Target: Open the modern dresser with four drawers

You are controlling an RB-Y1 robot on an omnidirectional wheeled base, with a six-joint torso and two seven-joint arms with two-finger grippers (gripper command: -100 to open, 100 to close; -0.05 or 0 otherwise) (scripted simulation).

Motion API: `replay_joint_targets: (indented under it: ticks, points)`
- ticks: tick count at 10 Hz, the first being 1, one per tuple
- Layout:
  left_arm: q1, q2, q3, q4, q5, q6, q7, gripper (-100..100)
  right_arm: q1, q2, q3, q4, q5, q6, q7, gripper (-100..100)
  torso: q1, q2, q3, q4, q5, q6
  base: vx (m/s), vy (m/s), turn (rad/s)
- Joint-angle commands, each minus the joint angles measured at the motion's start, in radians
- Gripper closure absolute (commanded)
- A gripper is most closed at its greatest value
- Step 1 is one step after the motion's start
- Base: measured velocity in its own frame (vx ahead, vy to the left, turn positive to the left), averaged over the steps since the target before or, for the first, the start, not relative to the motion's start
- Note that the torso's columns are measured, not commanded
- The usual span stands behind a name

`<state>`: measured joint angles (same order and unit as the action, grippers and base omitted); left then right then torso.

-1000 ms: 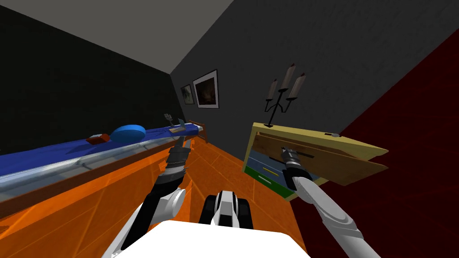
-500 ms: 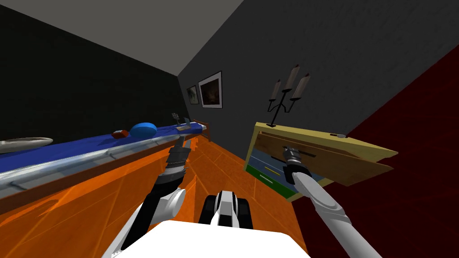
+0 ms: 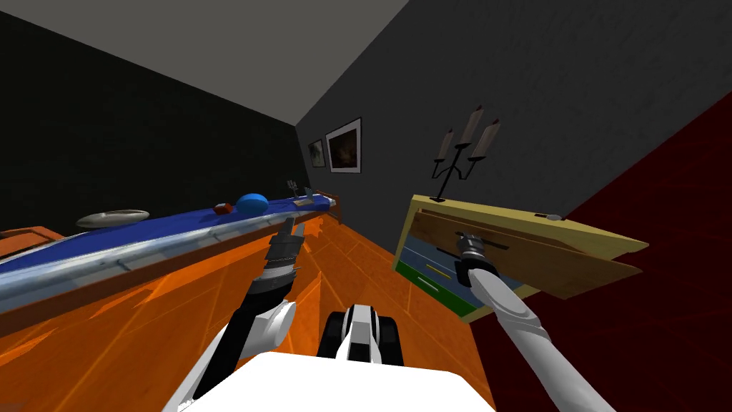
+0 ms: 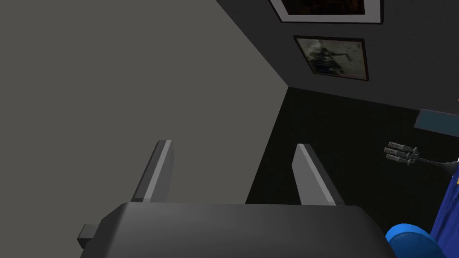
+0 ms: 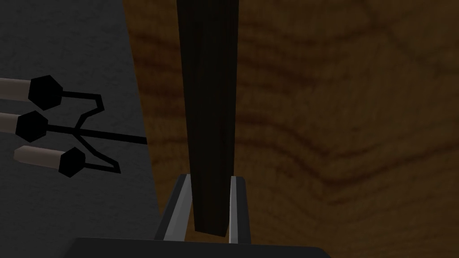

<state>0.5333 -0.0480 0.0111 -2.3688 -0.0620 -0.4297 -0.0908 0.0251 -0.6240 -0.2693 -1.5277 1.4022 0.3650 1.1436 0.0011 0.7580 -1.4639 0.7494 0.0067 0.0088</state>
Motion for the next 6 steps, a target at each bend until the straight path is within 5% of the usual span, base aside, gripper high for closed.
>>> replay_joint_targets:
  ticks: [1, 6]
  points:
    - [0.0, 0.0, 0.0, 0.0, 0.0, 0.0, 0.0, 0, -0.055, -0.002, -0.022, 0.079, 0.0, 0.007, 0.008, 100, 0.0, -0.005, -0.003, 0.0, 0.001, 0.005, -0.02, 0.018, -0.002]
    - [0.001, 0.0, 0.0, 0.0, 0.0, 0.0, 0.0, 0, -0.203, 0.013, -0.11, 0.255, 0.094, -0.046, -0.027, 100, 0.001, -0.01, -0.006, -0.002, 0.001, 0.004, -0.139, 0.04, 0.175]
